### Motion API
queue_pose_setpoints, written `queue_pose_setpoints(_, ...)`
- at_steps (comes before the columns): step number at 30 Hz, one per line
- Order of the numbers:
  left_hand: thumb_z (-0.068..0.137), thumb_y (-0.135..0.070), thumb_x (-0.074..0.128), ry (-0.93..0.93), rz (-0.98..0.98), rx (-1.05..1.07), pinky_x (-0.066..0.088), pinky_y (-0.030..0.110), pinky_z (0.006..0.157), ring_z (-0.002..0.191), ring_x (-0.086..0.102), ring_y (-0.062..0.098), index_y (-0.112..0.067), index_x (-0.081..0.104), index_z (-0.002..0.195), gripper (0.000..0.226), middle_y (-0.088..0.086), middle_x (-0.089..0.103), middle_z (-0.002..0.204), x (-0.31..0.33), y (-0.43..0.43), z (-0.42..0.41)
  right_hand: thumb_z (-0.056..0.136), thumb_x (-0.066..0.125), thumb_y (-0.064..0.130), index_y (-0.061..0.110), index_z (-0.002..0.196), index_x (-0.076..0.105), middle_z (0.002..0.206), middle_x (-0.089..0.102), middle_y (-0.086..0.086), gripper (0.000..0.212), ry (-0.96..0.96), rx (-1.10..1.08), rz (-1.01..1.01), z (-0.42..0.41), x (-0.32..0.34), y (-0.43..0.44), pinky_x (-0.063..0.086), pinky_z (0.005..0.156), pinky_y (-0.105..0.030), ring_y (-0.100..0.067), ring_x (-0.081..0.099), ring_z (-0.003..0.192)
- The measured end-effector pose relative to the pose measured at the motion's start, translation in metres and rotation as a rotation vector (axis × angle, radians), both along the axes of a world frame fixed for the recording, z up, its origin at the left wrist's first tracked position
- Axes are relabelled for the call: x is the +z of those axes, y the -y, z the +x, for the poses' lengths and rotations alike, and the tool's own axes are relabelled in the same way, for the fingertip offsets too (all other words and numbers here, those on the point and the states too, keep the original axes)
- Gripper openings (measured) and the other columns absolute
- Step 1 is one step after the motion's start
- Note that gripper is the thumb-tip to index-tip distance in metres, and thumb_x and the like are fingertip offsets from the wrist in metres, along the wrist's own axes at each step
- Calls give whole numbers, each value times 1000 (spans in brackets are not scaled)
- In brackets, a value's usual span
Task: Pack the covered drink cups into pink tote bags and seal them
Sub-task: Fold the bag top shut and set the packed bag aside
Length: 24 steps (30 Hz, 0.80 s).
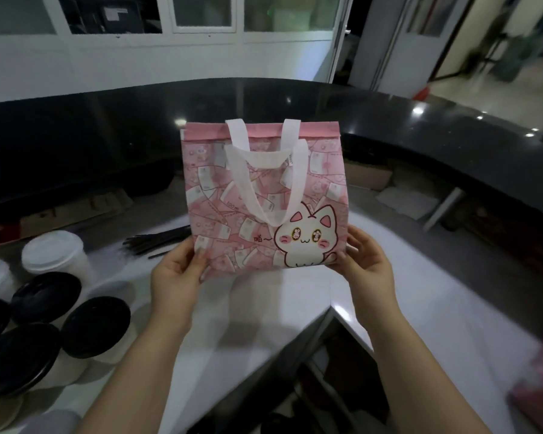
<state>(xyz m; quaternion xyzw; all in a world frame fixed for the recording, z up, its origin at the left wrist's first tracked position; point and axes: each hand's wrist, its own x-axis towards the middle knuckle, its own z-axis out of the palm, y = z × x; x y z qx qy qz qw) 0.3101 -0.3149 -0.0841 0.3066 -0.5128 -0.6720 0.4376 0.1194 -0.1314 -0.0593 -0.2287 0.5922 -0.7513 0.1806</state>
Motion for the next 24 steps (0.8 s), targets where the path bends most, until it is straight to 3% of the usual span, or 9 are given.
queue_pose_setpoints(2, 96, -4, 56, -6, -4, -59, 57, 30, 88, 101, 68, 10, -17, 65, 124, 31, 1, 72, 116, 2, -3, -16, 89, 60, -7, 14, 120, 61, 122, 63, -18, 38, 5, -77, 8, 1, 5, -17, 54, 87, -54, -38, 59, 113)
queue_pose_setpoints(5, 96, -6, 58, -12, 18, -160, 57, 32, 87, 104, 69, 14, -16, 66, 125, 32, 2, 72, 115, 4, -10, -47, 88, 62, -5, 16, 118, 64, 120, 65, -16, 37, -18, -212, 43, 1, 15, -47, 56, 85, -51, -37, 60, 112)
queue_pose_setpoints(12, 95, -3, 59, -44, 87, -397, 60, 30, 77, 98, 71, 16, -26, 70, 116, 33, -4, 75, 105, 6, -51, -114, 87, 64, -1, 36, 101, 72, 113, 70, -5, 40, -84, -471, 73, 4, 33, -121, 57, 78, -39, -31, 65, 105)
queue_pose_setpoints(16, 96, -3, 57, -67, 73, -463, 60, 29, 76, 96, 71, 12, -15, 67, 124, 32, -8, 75, 104, 17, -72, -125, 88, 64, 0, 31, 105, 71, 113, 70, -6, 36, -106, -552, 81, 8, 40, -143, 58, 78, -37, -29, 66, 104)
queue_pose_setpoints(24, 97, -15, 58, -168, -41, -546, 59, 24, 74, 97, 72, 12, -25, 67, 119, 25, -7, 75, 105, 77, -94, -143, 89, 61, -2, 19, 111, 67, 109, 71, -4, 31, -159, -619, -47, 2, 84, -171, 57, 79, -32, -23, 68, 103)
